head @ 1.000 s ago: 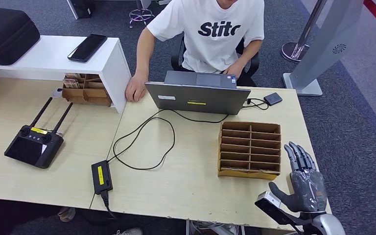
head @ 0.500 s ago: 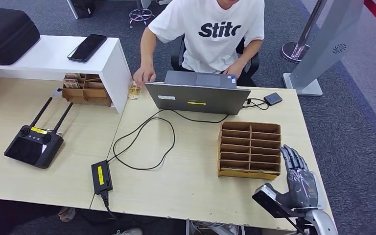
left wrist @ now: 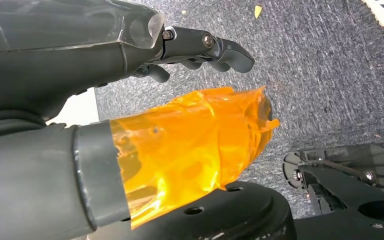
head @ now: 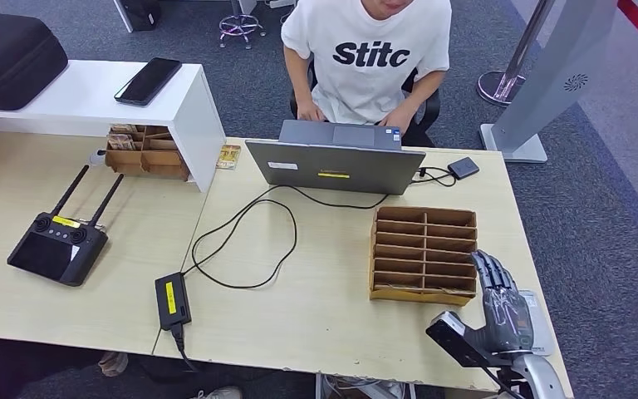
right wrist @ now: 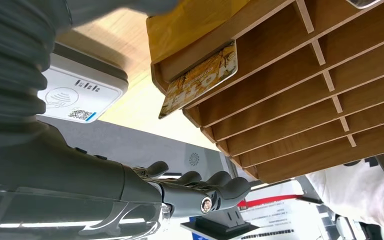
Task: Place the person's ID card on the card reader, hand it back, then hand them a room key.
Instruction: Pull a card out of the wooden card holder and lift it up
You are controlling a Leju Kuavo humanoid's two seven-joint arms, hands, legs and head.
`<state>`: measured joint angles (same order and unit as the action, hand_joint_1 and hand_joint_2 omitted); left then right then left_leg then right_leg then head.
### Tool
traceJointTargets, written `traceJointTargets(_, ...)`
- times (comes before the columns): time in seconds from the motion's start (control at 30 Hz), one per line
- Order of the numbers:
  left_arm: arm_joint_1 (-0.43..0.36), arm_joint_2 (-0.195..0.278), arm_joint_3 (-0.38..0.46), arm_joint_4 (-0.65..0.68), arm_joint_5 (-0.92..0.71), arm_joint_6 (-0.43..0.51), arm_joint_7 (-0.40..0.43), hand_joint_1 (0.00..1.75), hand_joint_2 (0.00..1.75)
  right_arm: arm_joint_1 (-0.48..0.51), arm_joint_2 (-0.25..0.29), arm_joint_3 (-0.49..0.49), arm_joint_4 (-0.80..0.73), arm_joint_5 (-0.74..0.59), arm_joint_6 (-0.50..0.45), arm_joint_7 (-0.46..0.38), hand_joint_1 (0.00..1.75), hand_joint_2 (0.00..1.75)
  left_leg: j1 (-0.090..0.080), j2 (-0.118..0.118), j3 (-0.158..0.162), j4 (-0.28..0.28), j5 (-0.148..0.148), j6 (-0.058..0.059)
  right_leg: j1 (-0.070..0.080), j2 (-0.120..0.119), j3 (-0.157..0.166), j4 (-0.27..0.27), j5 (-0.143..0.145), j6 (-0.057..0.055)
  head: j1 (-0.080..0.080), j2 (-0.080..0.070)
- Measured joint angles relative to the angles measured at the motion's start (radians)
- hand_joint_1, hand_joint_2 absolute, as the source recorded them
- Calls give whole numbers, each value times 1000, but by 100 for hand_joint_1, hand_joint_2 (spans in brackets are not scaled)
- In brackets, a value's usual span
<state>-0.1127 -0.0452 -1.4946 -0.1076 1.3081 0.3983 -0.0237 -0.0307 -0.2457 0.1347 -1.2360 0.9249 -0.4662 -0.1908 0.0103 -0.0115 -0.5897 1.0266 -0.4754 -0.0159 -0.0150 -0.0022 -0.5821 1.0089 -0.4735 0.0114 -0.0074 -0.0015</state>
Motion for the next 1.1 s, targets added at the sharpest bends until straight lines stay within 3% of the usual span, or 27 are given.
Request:
traceJointTargets(0.1,0,1,0,0,1,0,0,0,0,-1,2,0,5,-3,-1,-2,157,175,0,0,0,0,0,0,0,0,0,0,0,0,0,0)
traceJointTargets(0.27,0,1,0,0,1,0,0,0,0,-1,3,0,6,-8,-4,-8,167,175,0,0,0,0,0,0,0,0,0,0,0,0,0,0)
traceJointTargets(0.63,0,1,-1,0,3,0,0,0,0,-2,4,-2,6,-12,-13,-18,158,175,0,0,0,0,0,0,0,0,0,0,0,0,0,0)
traceJointTargets(1.1,0,1,-7,0,4,0,-1,0,0,-19,8,-5,-69,-12,-54,-56,167,175,0,0,0,0,0,0,0,0,0,0,0,0,0,0)
